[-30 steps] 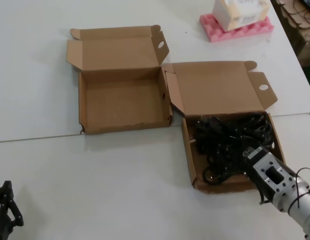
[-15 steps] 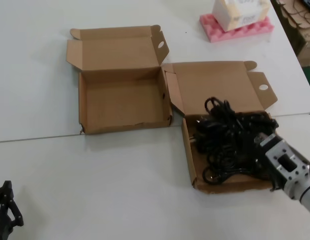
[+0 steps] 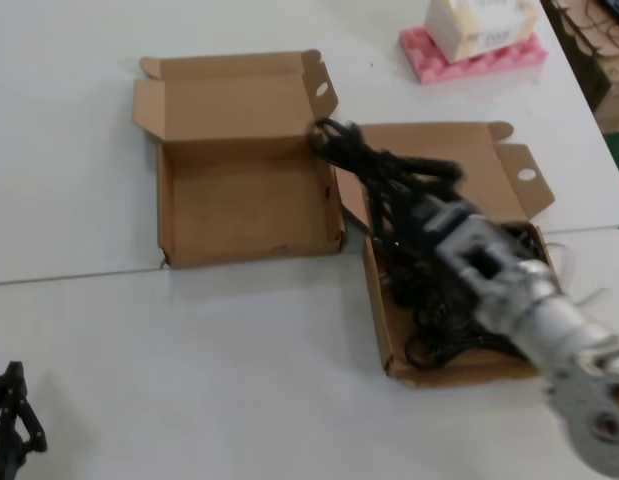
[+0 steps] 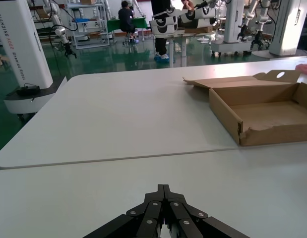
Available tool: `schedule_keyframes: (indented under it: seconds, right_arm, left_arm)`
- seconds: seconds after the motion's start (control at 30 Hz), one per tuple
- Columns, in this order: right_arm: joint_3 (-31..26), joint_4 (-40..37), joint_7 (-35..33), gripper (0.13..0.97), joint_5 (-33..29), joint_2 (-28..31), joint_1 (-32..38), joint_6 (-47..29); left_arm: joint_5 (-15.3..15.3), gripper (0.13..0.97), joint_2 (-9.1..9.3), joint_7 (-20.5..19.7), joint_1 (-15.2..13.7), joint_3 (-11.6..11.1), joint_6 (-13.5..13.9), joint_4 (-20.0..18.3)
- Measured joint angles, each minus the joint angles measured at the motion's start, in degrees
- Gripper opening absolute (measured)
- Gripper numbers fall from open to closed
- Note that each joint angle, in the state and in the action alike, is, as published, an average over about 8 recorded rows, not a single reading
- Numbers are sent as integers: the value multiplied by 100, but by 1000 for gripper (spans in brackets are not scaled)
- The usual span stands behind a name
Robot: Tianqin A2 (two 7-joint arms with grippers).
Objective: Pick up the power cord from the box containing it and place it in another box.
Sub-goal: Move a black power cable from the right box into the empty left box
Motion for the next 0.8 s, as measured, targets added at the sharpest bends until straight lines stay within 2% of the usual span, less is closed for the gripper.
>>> schedule_keyframes:
  seconds: [0.2,0.43,0.57,0.8]
  right_arm:
    - [-1572,-1347,0,185,-697,-597,1303,933]
    - [-3173,-3217,0,185,-673,-1505,2525,1668]
    - [-3608,-4166,0,185,-655,-2045,2816,1913]
    - [-3799,-5112,0,185,-672,-2630,2924,2127]
  left_arm:
    - [0,163,0,-1,0,0,0,0]
    - [1,163,0,-2,0,-1,0,0]
    - [1,163,0,-2,0,-1,0,0]
    - [1,163,0,-2,0,-1,0,0]
